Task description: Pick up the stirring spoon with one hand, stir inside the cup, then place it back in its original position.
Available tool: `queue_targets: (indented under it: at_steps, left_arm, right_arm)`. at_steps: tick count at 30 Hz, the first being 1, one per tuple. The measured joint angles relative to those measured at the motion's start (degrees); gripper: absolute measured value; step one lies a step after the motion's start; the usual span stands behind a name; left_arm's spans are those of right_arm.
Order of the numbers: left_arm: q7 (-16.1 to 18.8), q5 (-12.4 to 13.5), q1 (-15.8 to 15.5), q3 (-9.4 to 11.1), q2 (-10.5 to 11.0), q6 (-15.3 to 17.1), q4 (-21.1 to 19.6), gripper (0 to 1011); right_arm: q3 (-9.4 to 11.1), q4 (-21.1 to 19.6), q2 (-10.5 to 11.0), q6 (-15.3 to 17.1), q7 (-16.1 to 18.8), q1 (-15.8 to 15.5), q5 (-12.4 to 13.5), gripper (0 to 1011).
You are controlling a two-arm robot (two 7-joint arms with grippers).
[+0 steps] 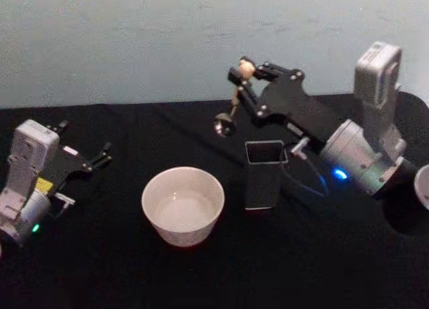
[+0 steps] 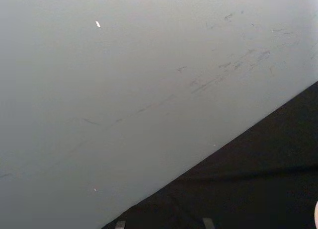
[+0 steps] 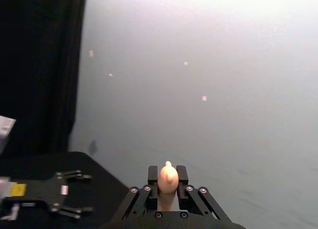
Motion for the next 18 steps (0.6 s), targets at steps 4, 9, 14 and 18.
queue_targets:
  at_steps: [4, 9, 14, 18]
  left_arm:
    - [0.0, 0.0, 0.0, 0.0, 0.0, 0.0, 0.0, 1001]
    - [0.0, 0.0, 0.0, 0.0, 0.0, 0.0, 0.0, 1001]
    - [0.0, 0.0, 0.0, 0.0, 0.0, 0.0, 0.0, 1001]
    - [0.0, 0.0, 0.0, 0.0, 0.0, 0.0, 0.0, 1001]
  right_arm:
    - [1.7, -1.4, 1.0, 0.7, -1.3, -1.1, -0.2, 214]
    - [3.2, -2.9, 1.9, 1.9, -2.5, -2.5, -0.5, 214]
    - [4.1, -4.3, 2.4, 3.1, -3.1, -3.8, -0.6, 214]
    - [4.8, -5.6, 2.9, 4.4, -3.6, -5.1, -0.6, 214]
